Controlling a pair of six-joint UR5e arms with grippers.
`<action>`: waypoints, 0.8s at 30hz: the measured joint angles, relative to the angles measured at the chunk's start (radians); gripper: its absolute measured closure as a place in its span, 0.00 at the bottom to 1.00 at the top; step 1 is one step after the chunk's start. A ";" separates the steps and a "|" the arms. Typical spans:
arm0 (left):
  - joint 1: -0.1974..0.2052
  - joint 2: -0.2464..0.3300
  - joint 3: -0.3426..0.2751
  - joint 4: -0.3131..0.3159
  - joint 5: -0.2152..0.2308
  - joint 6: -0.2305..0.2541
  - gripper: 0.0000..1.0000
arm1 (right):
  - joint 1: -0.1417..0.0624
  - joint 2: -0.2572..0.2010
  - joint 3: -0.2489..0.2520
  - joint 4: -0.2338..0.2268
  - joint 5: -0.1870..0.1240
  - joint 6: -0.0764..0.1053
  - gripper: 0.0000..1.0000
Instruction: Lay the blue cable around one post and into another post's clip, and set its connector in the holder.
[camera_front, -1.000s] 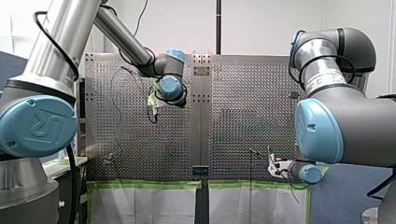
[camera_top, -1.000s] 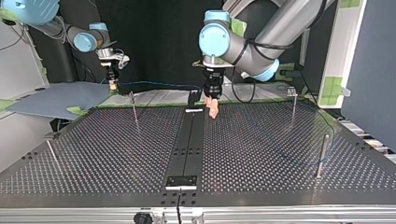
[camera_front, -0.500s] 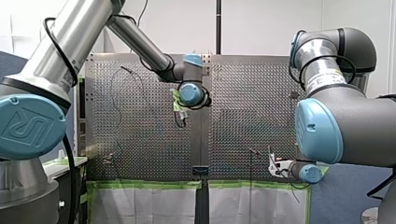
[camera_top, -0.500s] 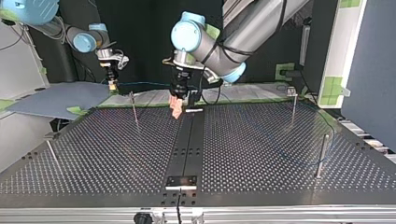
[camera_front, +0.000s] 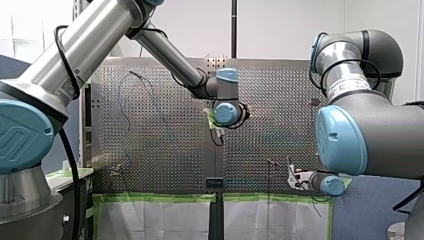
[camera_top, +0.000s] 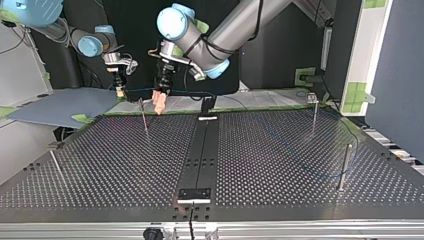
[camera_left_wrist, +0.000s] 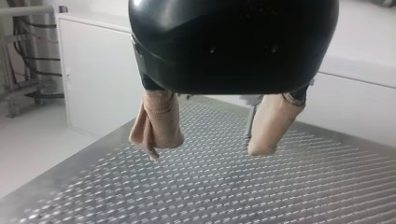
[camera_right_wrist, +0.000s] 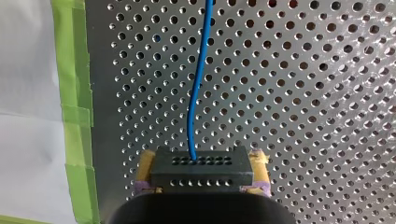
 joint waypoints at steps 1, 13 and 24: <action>-0.011 -0.012 -0.005 0.012 -0.011 0.001 0.00 | 0.000 0.000 0.000 0.000 0.000 0.000 1.00; -0.115 -0.115 -0.080 0.115 0.010 -0.021 0.00 | 0.001 0.000 0.000 0.004 0.001 -0.002 1.00; -0.155 -0.212 -0.019 0.212 0.025 -0.015 0.00 | 0.001 0.000 0.000 0.017 0.007 -0.012 1.00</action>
